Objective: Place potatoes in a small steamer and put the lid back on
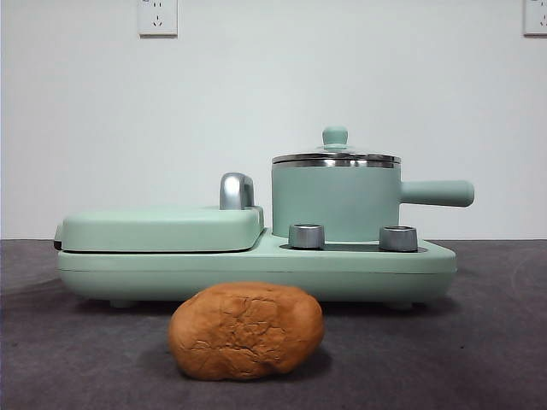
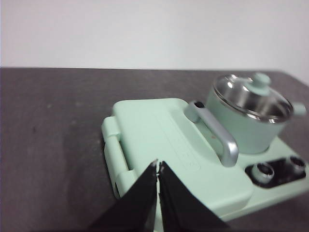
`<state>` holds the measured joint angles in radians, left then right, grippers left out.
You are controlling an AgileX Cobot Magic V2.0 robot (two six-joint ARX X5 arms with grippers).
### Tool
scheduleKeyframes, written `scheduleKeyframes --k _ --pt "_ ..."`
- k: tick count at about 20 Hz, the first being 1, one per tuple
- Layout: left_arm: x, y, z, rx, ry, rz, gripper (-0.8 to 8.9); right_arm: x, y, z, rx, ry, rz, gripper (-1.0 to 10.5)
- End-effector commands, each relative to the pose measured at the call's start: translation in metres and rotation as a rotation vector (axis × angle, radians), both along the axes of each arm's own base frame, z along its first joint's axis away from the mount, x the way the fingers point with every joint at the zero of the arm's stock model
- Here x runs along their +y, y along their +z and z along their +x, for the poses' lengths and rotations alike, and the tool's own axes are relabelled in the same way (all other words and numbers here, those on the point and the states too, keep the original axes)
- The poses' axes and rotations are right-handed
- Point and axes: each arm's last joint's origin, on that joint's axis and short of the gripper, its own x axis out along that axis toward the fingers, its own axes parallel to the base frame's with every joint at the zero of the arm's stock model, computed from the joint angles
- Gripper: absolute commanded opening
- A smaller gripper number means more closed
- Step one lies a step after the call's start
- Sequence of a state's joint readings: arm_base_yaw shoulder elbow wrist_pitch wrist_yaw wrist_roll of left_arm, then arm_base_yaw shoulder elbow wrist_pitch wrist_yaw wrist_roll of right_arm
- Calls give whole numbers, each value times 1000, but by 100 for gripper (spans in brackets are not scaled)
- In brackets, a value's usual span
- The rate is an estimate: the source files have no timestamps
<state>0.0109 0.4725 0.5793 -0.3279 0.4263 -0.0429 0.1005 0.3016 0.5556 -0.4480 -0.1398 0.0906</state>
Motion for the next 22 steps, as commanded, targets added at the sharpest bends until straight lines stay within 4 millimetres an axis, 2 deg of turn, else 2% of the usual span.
scheduleKeyframes --k 1,9,14,15,17,19,22 --pt "-2 13 5 -58 -66 141 5 1 11 3 -16 61 -145 15" --pt "-12 26 14 -25 -228 361 5 3 27 17 121 154 -328 15" --pt "-19 29 12 -98 -341 519 5 4 32 22 173 209 -470 25" --pt "-20 29 12 -107 -349 527 6 4 32 23 173 213 -481 40" --pt "-21 30 12 -114 -357 523 15 4 32 23 172 219 -492 157" --pt "-22 30 12 -109 -355 502 89 4 32 23 173 219 -491 230" --pt "-23 32 12 -94 -337 444 250 4 32 23 173 219 -491 244"
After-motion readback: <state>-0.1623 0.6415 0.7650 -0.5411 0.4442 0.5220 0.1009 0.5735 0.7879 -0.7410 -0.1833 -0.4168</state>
